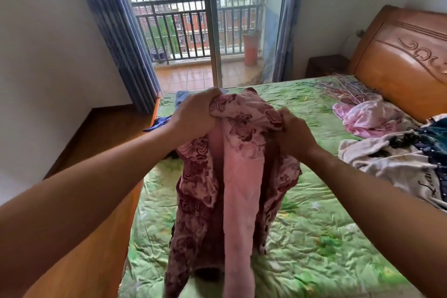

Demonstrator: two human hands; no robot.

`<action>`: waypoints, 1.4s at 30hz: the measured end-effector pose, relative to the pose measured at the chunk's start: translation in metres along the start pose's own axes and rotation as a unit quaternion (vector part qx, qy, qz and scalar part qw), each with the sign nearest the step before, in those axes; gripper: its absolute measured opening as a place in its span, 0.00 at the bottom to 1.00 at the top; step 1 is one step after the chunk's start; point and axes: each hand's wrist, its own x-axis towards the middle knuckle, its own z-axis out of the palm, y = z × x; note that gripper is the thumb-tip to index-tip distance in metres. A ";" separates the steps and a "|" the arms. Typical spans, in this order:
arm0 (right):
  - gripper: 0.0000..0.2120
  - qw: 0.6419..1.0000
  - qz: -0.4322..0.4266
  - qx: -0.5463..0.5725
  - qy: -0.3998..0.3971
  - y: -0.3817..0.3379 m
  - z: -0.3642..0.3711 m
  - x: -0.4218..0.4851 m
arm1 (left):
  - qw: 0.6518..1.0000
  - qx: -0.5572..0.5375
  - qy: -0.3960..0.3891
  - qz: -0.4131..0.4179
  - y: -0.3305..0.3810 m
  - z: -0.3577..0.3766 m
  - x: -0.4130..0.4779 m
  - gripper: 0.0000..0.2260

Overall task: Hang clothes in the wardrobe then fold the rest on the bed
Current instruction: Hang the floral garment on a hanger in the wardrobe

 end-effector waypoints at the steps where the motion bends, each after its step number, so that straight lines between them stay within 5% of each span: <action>1: 0.17 0.999 -0.010 -0.025 0.022 -0.001 -0.007 0.003 | 0.999 0.035 -0.014 -0.010 -0.008 -0.003 -0.002 0.11; 9: 0.08 0.912 -0.176 -0.365 0.063 -0.027 -0.046 0.013 | 0.955 0.292 -0.021 -0.048 -0.052 0.016 -0.003 0.20; 14: 0.15 0.871 -0.088 -0.484 -0.012 0.007 -0.074 -0.005 | 0.963 0.267 -0.033 -0.010 -0.075 0.023 -0.006 0.11; 20: 0.14 0.838 0.038 -0.543 0.029 0.033 -0.100 -0.024 | 0.971 0.235 -0.038 0.032 -0.060 0.016 0.022 0.09; 22: 0.16 0.840 0.068 -0.537 0.030 0.036 -0.116 -0.026 | 0.973 0.226 -0.019 0.050 -0.057 0.010 0.032 0.12; 24: 0.13 0.867 0.081 -0.489 0.051 0.036 -0.132 -0.028 | 0.977 0.205 -0.029 0.048 -0.050 0.002 0.042 0.26; 29: 0.04 0.924 0.113 -0.346 0.119 0.022 -0.153 -0.027 | 0.992 0.108 -0.061 -0.035 -0.031 -0.004 0.074 0.37; 34: 0.13 0.932 0.191 -0.274 0.138 0.013 -0.170 -0.039 | 0.997 -0.033 -0.066 -0.032 -0.006 0.009 0.095 0.11; 42: 0.07 0.924 0.204 -0.265 0.187 0.000 -0.201 -0.092 | 0.974 -0.201 -0.078 0.074 0.071 0.056 0.094 0.11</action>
